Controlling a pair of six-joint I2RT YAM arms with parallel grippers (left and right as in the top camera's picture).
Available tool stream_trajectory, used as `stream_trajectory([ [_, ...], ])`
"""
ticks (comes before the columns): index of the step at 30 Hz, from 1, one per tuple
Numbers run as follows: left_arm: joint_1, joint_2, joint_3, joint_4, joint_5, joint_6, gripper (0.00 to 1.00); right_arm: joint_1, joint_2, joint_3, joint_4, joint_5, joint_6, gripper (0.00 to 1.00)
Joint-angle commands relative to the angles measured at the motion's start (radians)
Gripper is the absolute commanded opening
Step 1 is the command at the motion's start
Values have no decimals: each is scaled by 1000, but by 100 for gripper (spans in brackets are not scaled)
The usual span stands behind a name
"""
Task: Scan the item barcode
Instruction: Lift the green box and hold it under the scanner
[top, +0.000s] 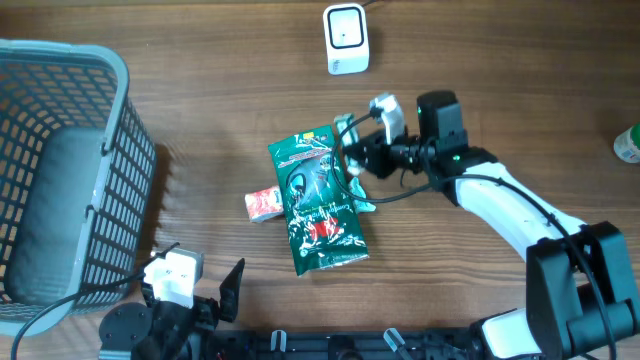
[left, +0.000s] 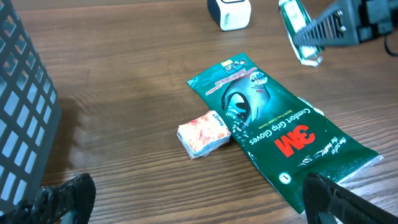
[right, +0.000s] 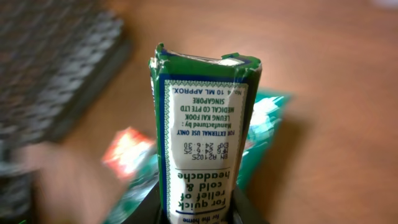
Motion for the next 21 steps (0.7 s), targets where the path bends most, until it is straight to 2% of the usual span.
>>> stream_trajectory([
  [1, 0, -5, 0, 2, 12, -9, 100, 25, 10, 121, 10, 444, -179, 9],
  [6, 0, -5, 0, 2, 12, -9, 100, 57, 70, 189, 141, 823, -452, 12],
  [9, 0, -5, 0, 2, 12, -9, 100, 57, 170, 257, 206, 921, -553, 11],
  [15, 0, -5, 0, 2, 12, -9, 100, 83, 450, 532, 258, 1098, -695, 8],
  [18, 0, -5, 0, 2, 13, -9, 100, 116, 530, 584, 307, 1166, -793, 10],
  [21, 0, -5, 0, 2, 12, -9, 100, 129, 616, 591, 474, 1269, -924, 11],
])
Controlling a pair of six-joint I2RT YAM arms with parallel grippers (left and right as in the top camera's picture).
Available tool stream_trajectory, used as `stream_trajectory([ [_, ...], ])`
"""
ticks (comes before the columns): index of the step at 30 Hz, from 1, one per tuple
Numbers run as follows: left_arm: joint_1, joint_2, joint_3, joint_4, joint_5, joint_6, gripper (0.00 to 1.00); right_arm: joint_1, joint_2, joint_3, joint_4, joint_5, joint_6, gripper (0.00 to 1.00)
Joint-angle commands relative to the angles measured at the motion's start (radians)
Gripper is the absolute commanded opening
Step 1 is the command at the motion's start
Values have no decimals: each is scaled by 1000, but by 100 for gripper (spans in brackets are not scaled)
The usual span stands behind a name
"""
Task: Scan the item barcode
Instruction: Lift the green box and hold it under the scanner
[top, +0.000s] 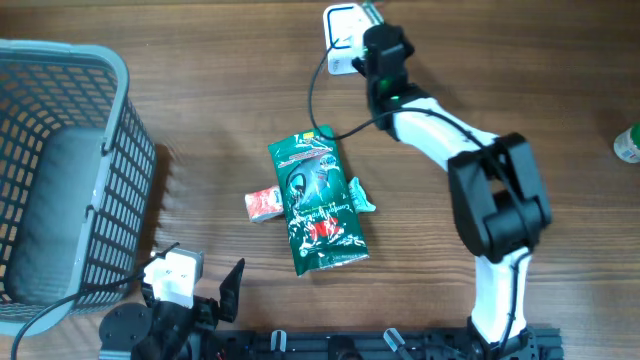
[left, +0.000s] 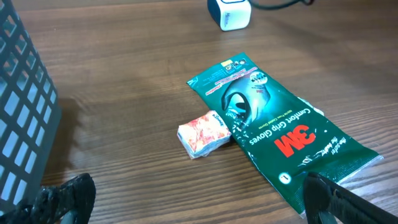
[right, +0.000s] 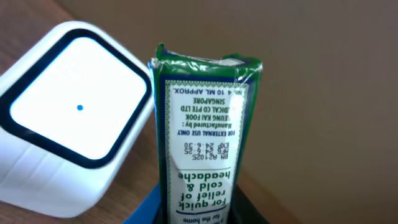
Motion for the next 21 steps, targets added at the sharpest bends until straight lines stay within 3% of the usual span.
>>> stream_trajectory([
  [1, 0, -5, 0, 2, 12, -9, 100, 26, 102, 34, 151, 162, -207, 12],
  [5, 0, -5, 0, 2, 13, -9, 100, 50, 188, 71, 213, 178, -304, 12],
  [13, 0, -5, 0, 2, 12, -9, 100, 51, 263, 156, 230, 291, -307, 9],
  [17, 0, -5, 0, 2, 13, -9, 100, 48, 259, 199, 192, 462, -119, 10],
  [21, 0, -5, 0, 2, 12, -9, 100, 19, 177, 224, -106, 464, 106, 10],
])
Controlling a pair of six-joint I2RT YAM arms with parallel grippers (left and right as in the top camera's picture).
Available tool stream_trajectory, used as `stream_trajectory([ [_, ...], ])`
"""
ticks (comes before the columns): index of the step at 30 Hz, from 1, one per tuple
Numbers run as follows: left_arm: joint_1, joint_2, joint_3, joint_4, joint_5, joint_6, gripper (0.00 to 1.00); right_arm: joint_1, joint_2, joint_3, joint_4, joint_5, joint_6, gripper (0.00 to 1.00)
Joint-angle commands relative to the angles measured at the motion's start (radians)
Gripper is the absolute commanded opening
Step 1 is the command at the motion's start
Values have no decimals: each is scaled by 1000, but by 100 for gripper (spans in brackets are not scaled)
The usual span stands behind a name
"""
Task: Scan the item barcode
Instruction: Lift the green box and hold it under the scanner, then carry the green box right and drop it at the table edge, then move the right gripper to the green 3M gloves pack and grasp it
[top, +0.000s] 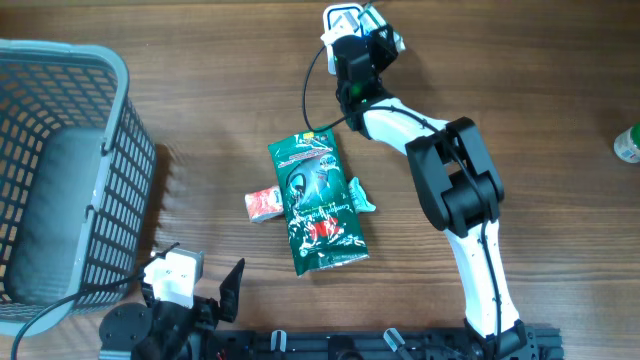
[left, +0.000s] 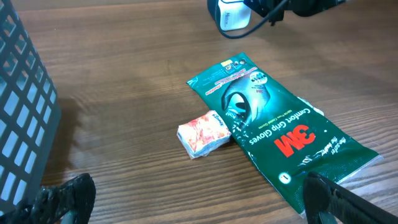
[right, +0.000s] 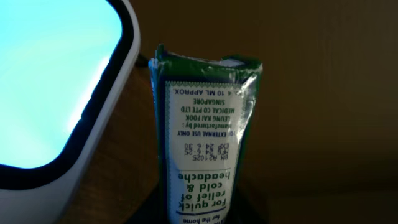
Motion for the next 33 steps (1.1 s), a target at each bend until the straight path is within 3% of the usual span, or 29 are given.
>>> stream_trajectory([
  [1, 0, -5, 0, 2, 12, -9, 100, -41, -87, 23, -174, 66, 268, 11],
  [4, 0, -5, 0, 2, 13, -9, 100, -134, -132, 23, -397, 74, 421, 13],
  [7, 0, -5, 0, 2, 12, -9, 100, -277, -137, 23, -642, 59, 585, 8],
  [9, 0, -5, 0, 2, 12, -9, 100, -386, -136, 23, -795, -61, 680, 8],
  [12, 0, -5, 0, 2, 12, -9, 100, -576, -136, 22, -935, -285, 775, 8],
  [15, 0, -5, 0, 2, 13, -9, 100, -730, -136, 22, -961, -394, 796, 10],
  [16, 0, -5, 0, 2, 12, -9, 100, -764, -136, 22, -970, -411, 783, 18],
  [18, 0, -5, 0, 2, 12, -9, 100, -795, -138, 23, -970, -434, 787, 55],
  [19, 0, -5, 0, 2, 12, -9, 100, -797, -143, 26, -970, -461, 786, 64],
  [20, 0, -5, 0, 2, 12, -9, 100, -796, -154, 36, -971, -463, 797, 81],
  [21, 0, -5, 0, 2, 12, -9, 100, -793, -172, 48, -977, -464, 826, 94],
  [22, 0, -5, 0, 2, 12, -9, 100, -792, -190, 62, -988, -463, 860, 100],
  [24, 0, -5, 0, 2, 12, -9, 100, -792, -257, 124, -1049, -518, 952, 100],
  [26, 0, -5, 0, 2, 12, -9, 100, -784, -333, 183, -1115, -704, 973, 100],
  [28, 0, -5, 0, 2, 12, -9, 100, -739, -471, 195, -1205, -1173, 977, 99],
  [30, 0, -5, 0, 2, 12, -9, 100, -667, -534, 195, -1314, -1443, 1067, 100],
  [33, 0, -5, 0, 2, 12, -9, 100, -539, -545, 193, -1476, -1544, 1078, 99],
])
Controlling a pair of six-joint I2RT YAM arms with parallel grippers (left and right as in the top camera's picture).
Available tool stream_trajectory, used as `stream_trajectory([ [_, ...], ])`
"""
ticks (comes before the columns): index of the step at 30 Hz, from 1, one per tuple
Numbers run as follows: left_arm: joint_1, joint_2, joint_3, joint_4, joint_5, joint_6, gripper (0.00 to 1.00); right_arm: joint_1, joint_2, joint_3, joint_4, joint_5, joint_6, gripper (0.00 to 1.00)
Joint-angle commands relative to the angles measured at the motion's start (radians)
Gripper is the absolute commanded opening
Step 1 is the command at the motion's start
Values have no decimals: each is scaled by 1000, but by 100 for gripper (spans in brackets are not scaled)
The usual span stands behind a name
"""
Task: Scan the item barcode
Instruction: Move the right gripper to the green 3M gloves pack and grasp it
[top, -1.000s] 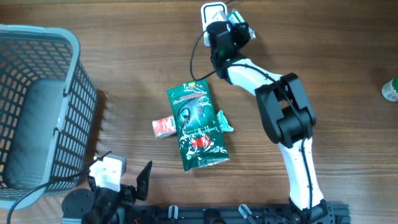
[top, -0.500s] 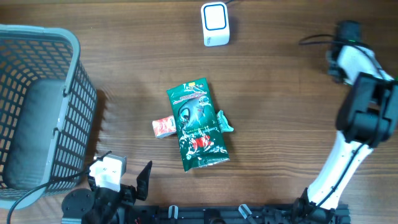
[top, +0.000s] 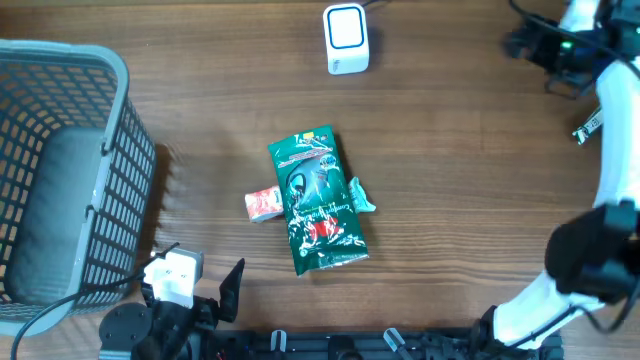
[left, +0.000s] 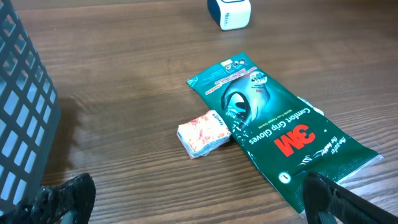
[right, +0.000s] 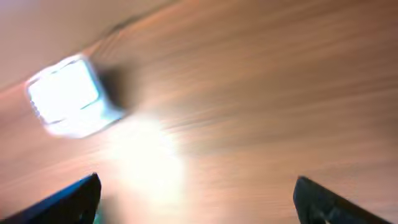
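Observation:
The white barcode scanner stands at the table's far middle, and also shows in the left wrist view and, blurred, in the right wrist view. My right gripper is at the far right, well away from the scanner. Its fingers are spread wide in the right wrist view and it stands open with nothing between them. The small green box is out of view. My left gripper is open low at the near edge, holding nothing.
A green 3M gloves pack lies mid-table with a small red-and-white packet against its left side. A grey mesh basket fills the left side. The right arm's white links run down the right edge.
My right gripper was shut on the green box right beside the scanner. Now it is at the far right, open and empty, and the box is not seen. The left arm is unchanged.
My right gripper held the green box above the gloves pack. Then it held the box at the scanner, then close against its lit face. Now the gripper is away at the far right, open, with no box in sight.

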Motion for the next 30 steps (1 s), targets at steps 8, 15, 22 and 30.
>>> stream_trajectory([
  [8, 0, -5, 0, 2, 12, -9, 100, 478, 29, -315, 4, -237, -113, 100],
  [15, 0, -5, 0, 2, 13, -9, 100, 550, 159, -460, 203, -261, -96, 100],
  [22, 0, -5, 0, 2, 13, -9, 100, 647, 257, -460, 270, -264, -99, 88],
  [30, 0, -5, 0, 2, 12, -9, 100, 665, 266, -393, 216, -468, -39, 4],
])
